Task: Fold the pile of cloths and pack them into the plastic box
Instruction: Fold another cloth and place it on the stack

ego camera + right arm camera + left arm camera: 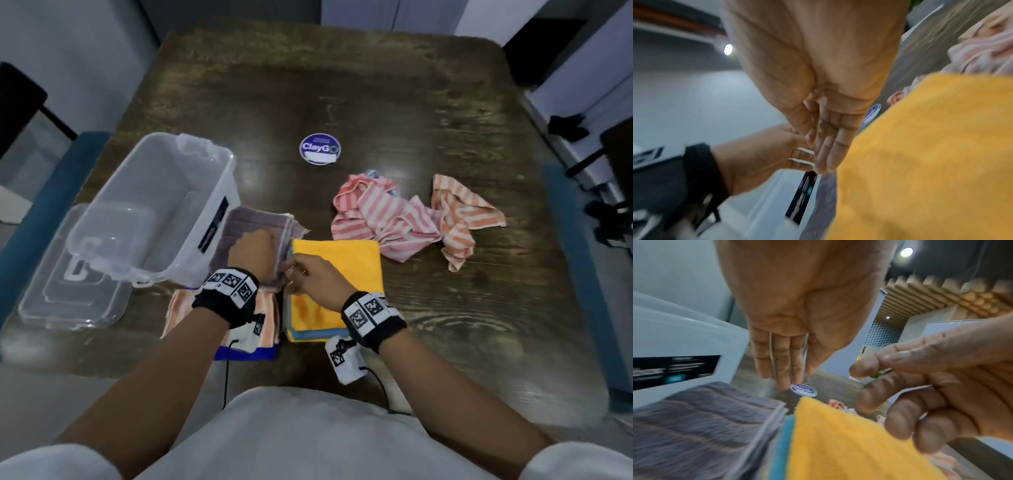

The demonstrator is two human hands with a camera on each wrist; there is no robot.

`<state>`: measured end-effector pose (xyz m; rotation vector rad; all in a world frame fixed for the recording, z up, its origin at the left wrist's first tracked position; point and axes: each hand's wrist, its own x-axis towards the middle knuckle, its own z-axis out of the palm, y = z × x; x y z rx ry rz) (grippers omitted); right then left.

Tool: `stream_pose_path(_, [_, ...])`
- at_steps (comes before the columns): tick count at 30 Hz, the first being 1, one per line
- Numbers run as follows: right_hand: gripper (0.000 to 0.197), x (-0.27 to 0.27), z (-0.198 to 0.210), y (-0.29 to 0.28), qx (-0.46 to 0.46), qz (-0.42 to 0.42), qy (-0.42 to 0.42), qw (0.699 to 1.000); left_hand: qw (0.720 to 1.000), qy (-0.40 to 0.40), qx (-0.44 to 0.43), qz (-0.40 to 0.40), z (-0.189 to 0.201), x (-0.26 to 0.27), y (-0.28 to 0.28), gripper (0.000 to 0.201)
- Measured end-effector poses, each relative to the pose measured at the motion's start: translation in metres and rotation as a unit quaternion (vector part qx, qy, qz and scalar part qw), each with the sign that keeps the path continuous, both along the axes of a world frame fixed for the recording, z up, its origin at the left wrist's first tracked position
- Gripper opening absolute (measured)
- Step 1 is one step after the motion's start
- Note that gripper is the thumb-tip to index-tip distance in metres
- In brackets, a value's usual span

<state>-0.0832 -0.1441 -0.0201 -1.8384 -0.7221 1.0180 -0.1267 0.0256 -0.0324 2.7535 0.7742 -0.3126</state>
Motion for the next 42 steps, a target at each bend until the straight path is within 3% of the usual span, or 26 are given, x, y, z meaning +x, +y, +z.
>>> stream_pose_path(2, [0.022,0.025,0.01,-0.025,0.022,-0.06,0.027,0.998,0.998,-0.062,-0.006,-0.02,0.009,0.026,-0.021,0.024])
stream_pose_path(4, [0.021,0.053,0.012,-0.051,0.022,-0.122,0.024,0.992,0.99,-0.114,-0.08,0.003,0.011,0.048,-0.048,0.028])
stream_pose_path(7, [0.017,0.094,-0.003,-0.088,-0.031,-0.172,-0.04,0.984,0.981,-0.108,-0.128,-0.094,0.002,0.068,-0.096,0.049])
stream_pose_path(10, [0.012,0.128,-0.027,-0.115,-0.12,-0.144,-0.16,0.969,0.981,0.017,-0.097,-0.169,-0.023,0.071,-0.13,0.077])
stream_pose_path(13, [0.005,0.147,-0.052,-0.127,-0.201,-0.103,-0.215,0.95,0.973,0.105,-0.055,-0.196,-0.048,0.067,-0.145,0.093])
stream_pose_path(16, [0.035,0.158,-0.078,-0.134,-0.289,-0.057,-0.241,0.925,0.974,0.106,-0.038,-0.198,-0.062,0.065,-0.146,0.097])
stream_pose_path(19, [0.053,0.163,-0.102,-0.137,-0.321,-0.059,-0.26,0.909,0.976,0.096,-0.036,-0.19,-0.067,0.066,-0.147,0.097])
stream_pose_path(22, [0.058,0.166,-0.119,-0.136,-0.337,-0.053,-0.261,0.903,0.978,0.085,-0.032,-0.186,-0.072,0.065,-0.147,0.097])
stream_pose_path(26, [0.048,0.166,-0.134,-0.133,-0.362,-0.024,-0.281,0.889,0.98,0.074,-0.035,-0.18,-0.078,0.065,-0.146,0.096])
stream_pose_path(30, [0.034,0.163,-0.146,-0.133,-0.366,-0.011,-0.234,0.901,0.981,0.072,-0.038,-0.177,-0.08,0.067,-0.144,0.094])
stream_pose_path(37, [0.032,0.157,-0.148,-0.139,-0.346,0.001,-0.137,0.928,0.98,0.069,-0.043,-0.184,-0.079,0.067,-0.143,0.093])
stream_pose_path(40, [0.032,0.161,-0.125,-0.133,-0.311,0.003,-0.133,0.941,0.979,0.068,-0.046,-0.184,-0.077,0.067,-0.143,0.092])
stream_pose_path(42, [0.032,0.162,-0.094,-0.129,-0.295,-0.022,-0.176,0.939,0.98,0.065,-0.053,-0.181,-0.076,0.066,-0.143,0.093])
